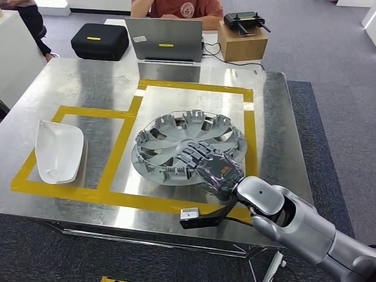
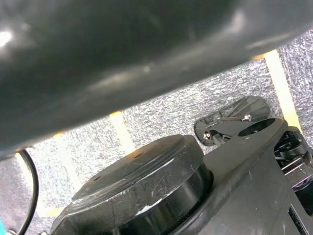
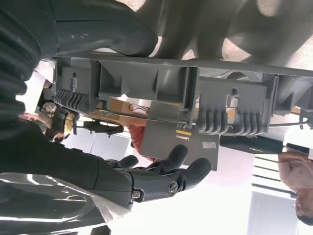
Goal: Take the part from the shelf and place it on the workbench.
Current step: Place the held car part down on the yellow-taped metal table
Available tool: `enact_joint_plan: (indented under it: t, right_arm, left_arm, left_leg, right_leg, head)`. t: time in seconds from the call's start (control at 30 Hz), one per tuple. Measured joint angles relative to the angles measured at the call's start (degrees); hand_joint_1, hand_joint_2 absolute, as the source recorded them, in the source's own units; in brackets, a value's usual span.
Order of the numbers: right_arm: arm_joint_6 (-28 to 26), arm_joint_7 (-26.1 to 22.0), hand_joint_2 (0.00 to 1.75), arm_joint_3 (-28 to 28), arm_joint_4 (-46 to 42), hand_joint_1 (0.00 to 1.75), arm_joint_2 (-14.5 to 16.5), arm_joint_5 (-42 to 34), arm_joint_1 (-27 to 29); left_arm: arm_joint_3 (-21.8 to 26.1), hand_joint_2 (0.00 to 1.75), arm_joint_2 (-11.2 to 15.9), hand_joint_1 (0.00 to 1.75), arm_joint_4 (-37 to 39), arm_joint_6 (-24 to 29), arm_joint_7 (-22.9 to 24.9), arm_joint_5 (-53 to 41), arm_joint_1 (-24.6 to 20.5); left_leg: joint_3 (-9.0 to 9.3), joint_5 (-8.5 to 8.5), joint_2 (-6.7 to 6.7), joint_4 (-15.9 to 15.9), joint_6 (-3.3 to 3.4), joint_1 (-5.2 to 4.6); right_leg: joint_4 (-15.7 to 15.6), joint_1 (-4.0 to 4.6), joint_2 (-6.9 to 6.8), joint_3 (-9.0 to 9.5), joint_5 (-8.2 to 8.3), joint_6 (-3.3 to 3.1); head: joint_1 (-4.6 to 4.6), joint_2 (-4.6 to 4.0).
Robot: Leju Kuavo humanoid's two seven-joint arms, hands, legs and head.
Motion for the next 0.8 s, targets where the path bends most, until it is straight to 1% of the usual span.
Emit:
enact_joint_plan:
  t: [0.3,0.47,0.8]
  right_arm:
    - [-0.6,0.0,1.75,-0.5,-0.3,0.00,0.3,0.9,0.4]
    - [-2.2,0.2,1.75,-1.0,-0.6,0.00,0.7,2.6,1.2]
    - [-3.3,0.3,1.75,-1.4,-1.1,0.00,1.3,3.9,2.1]
  left_arm:
    - [0.0,0.00,0.0,0.00,0.0,0.0,0.0,0.0,0.0]
    - [0.0,0.00,-0.1,0.00,0.0,0.1,0.0,0.0,0.1]
    - [0.0,0.00,-0.2,0.00,0.0,0.1,0.0,0.0,0.1]
  left_leg:
    - [-0.01,0.00,0.00,0.0,0.00,0.00]
    - [-0.01,0.00,0.00,0.0,0.00,0.00]
    - [-0.02,0.00,0.00,0.0,0.00,0.00]
  right_leg:
    - [0.0,0.00,0.00,-0.01,0.00,0.00]
    - [0.0,0.00,0.00,-0.01,0.00,0.00]
    - [0.0,0.00,0.00,-0.02,0.00,0.00]
  head:
    - [0.01,0.00]
    - [0.01,0.00]
    - [0.01,0.00]
